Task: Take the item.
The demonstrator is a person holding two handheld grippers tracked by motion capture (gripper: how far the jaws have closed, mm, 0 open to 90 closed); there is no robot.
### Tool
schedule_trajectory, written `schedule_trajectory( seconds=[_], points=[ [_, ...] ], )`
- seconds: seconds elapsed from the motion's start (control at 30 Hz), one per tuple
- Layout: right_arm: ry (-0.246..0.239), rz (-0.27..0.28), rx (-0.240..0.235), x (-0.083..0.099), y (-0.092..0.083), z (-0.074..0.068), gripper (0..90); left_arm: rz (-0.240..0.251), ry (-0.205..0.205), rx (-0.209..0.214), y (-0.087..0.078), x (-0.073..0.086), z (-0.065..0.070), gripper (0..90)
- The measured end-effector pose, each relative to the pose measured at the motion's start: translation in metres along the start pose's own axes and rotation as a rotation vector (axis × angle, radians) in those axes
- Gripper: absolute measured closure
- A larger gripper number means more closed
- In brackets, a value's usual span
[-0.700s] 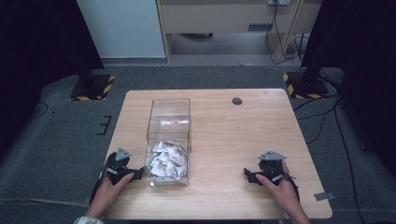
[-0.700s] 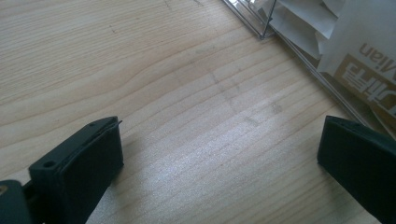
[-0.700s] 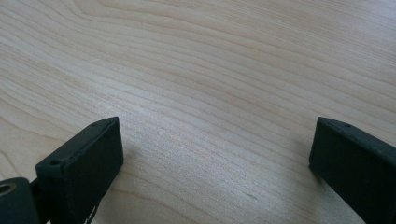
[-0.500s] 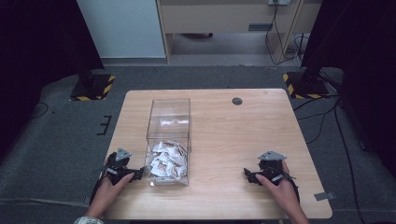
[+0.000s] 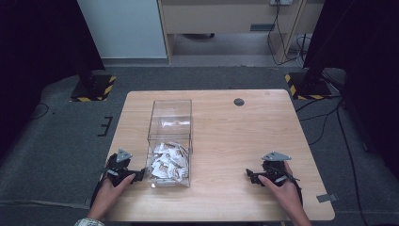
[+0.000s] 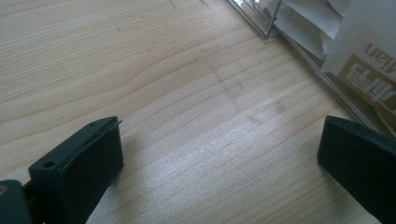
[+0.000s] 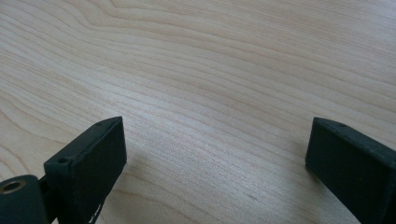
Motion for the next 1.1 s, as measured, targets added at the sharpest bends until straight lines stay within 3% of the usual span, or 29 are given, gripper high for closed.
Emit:
schedule_trajectory(
  seconds=[0.2, 0.43, 0.73, 1.1],
  points=[
    [-0.007, 0.042, -0.006, -0.010, -0.008, -0.004, 6.3, 0.000, -0.001, 0.000, 0.000, 0.000, 0.000, 0.0],
    [-0.012, 0.048, -0.009, -0.022, -0.020, -0.007, 8.7, -0.001, 0.005, 0.006, 0.000, 0.000, 0.000, 0.0],
    [-0.073, 0.051, -0.019, -0.038, -0.026, -0.019, 12.2, -0.003, 0.006, 0.004, -0.001, 0.001, 0.000, 0.0],
    [-0.116, 0.050, -0.037, -0.062, -0.031, -0.031, 12.7, -0.002, 0.005, 0.003, -0.001, 0.001, 0.000, 0.0]
  ],
)
Point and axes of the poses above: each handheld gripper's, and its own axes: y roughly forward along the jaws, x roughly out of its underside, z roughly to its right, the point moved 4 cm from there along y, roughly forward along the jaws, and after that the axes turned 10 degrees about -y, right-handed, at the moved point
